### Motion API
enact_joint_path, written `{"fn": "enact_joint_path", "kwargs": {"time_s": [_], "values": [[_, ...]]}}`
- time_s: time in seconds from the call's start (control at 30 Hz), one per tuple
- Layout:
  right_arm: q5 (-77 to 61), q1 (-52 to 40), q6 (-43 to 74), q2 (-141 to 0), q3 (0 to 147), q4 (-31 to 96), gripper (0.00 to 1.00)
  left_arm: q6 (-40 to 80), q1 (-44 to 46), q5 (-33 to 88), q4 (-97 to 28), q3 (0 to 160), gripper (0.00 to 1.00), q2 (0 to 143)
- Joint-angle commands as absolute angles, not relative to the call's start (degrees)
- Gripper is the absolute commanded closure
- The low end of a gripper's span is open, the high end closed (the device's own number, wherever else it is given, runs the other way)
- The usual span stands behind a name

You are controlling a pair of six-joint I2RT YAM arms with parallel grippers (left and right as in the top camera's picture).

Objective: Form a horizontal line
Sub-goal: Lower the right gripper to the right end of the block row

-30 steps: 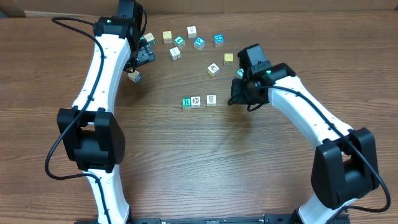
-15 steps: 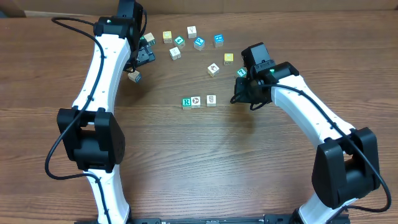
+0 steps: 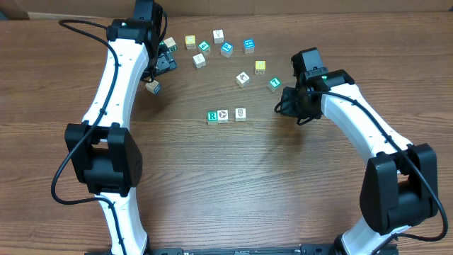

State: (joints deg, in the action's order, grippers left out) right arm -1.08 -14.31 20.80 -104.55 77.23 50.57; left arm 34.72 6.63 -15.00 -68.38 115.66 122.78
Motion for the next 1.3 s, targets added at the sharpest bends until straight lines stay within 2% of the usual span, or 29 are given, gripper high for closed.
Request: {"fn": "enact_joint_path", "kwargs": {"time_s": [0.0,0.37,0.83,1.27], "values": [[-1.89,-13.78,21.02,-104.6,76.82,49.93,0.96,34.26,6.72,-14.79,-68.47,116.77,0.0,121.49],[-4.6,-16.51,21.04,-104.66,75.53,46.78,0.96,34.24,6.72,-14.79,-68.47,116.77,0.0,121.49],[-2.61,-23.53,22.76,-105.01,68.07,27.2,0.96,34.26,6.72,-14.79,-68.47,116.77,0.0,121.49],[-2.02,-24.21,28.01,-108.31,67.83,23.27,0.96,34.26,6.72,-14.79,-68.47,116.77,0.0,121.49]]}}
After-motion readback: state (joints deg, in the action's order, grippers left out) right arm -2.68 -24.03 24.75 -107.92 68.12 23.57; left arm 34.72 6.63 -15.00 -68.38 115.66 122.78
